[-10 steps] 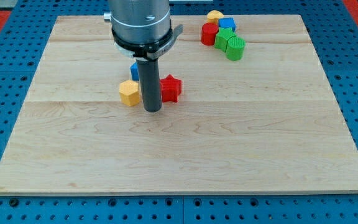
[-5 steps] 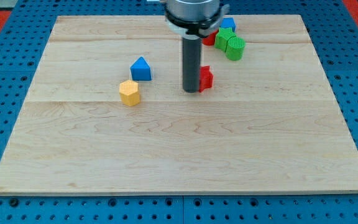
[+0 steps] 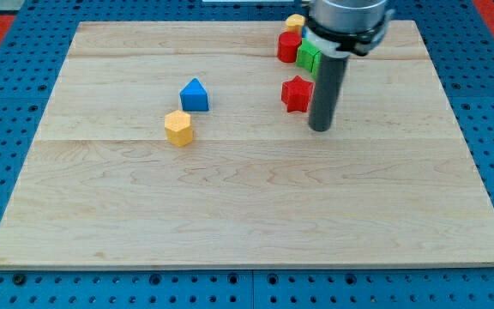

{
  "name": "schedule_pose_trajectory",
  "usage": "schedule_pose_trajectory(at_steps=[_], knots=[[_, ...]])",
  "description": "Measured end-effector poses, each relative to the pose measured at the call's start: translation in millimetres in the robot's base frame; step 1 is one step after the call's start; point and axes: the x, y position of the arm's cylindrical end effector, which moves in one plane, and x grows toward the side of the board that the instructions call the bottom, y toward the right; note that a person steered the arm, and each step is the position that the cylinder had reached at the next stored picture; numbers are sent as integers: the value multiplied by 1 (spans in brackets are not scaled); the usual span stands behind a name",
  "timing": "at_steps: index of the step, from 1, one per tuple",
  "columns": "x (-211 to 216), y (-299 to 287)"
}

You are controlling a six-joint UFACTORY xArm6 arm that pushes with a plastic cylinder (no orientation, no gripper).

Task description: Push red star closer to the green circle

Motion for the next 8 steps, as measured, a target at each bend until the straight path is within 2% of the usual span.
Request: schedule_pose_trajectory(at_steps=[1,3,5,7,8], knots=[[-18,-31],[-35,-31],[-37,7],[-63,28],[-34,69]])
